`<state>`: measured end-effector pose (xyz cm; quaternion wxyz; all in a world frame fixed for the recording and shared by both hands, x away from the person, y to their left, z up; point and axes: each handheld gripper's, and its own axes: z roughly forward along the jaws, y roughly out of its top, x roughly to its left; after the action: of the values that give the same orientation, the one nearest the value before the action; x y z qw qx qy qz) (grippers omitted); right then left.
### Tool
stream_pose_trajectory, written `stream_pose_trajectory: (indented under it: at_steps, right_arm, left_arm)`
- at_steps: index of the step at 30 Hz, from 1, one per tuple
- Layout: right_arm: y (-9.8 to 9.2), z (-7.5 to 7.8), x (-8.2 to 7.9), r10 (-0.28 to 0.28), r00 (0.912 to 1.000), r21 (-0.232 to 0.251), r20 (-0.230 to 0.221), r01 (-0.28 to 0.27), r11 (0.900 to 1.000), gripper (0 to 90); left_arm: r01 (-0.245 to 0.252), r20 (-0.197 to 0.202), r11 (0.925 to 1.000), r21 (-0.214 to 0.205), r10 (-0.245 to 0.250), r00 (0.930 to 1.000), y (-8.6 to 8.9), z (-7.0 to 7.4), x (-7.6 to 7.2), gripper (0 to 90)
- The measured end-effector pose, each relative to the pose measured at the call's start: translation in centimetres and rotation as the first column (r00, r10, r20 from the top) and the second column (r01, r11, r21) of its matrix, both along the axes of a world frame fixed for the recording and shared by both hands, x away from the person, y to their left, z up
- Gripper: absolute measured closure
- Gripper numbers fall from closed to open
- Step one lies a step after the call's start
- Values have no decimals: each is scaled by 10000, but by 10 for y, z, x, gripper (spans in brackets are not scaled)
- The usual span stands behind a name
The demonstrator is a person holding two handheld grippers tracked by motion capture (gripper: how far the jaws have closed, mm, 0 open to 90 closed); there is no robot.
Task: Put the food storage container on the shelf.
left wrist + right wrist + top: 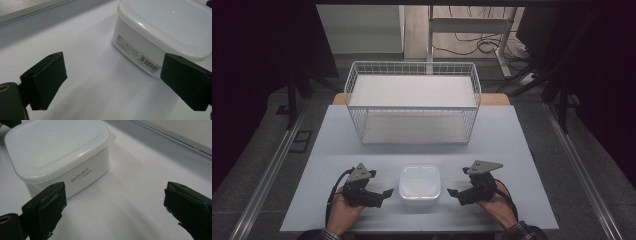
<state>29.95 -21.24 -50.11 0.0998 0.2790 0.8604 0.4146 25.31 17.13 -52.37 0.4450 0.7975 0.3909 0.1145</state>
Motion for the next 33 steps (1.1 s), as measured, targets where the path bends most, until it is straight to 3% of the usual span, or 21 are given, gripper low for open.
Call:
stream_pose_trajectory:
  at_steps: [3, 6, 15, 22, 28, 33]
  right_arm:
    - [3, 3, -1, 91, 9999, 240, -106, -89, 9997, 41]
    - [8, 6, -3, 173, 9996, 510, -231, -161, 9986, 40]
    - [25, 15, -6, 391, 9988, 359, -288, -380, 9986, 0]
    - [39, 17, -5, 630, 9962, 541, -603, -597, 9967, 0]
    - [49, 12, 0, 638, 9924, 540, -1055, -583, 9968, 0]
    - [54, 4, 6, 824, 9845, 730, -1546, -718, 9947, 0]
  left_arm:
    - [52, -50, 9999, -149, -53, 10000, 0, 3, 0, 60]
    - [314, -128, 9968, -735, -324, 9994, -2, 9, -2, 64]
    - [760, -220, 9888, -1281, -795, 9966, -19, 18, 3, 18]
    - [1199, -246, 9891, -853, -1224, 9922, -39, 18, 15, 20]
    - [1258, -638, 9892, -749, -1306, 9894, -51, 10, 23, 20]
    - [1386, -1057, 9826, -1234, -1519, 9827, -49, 8, 23, 62]
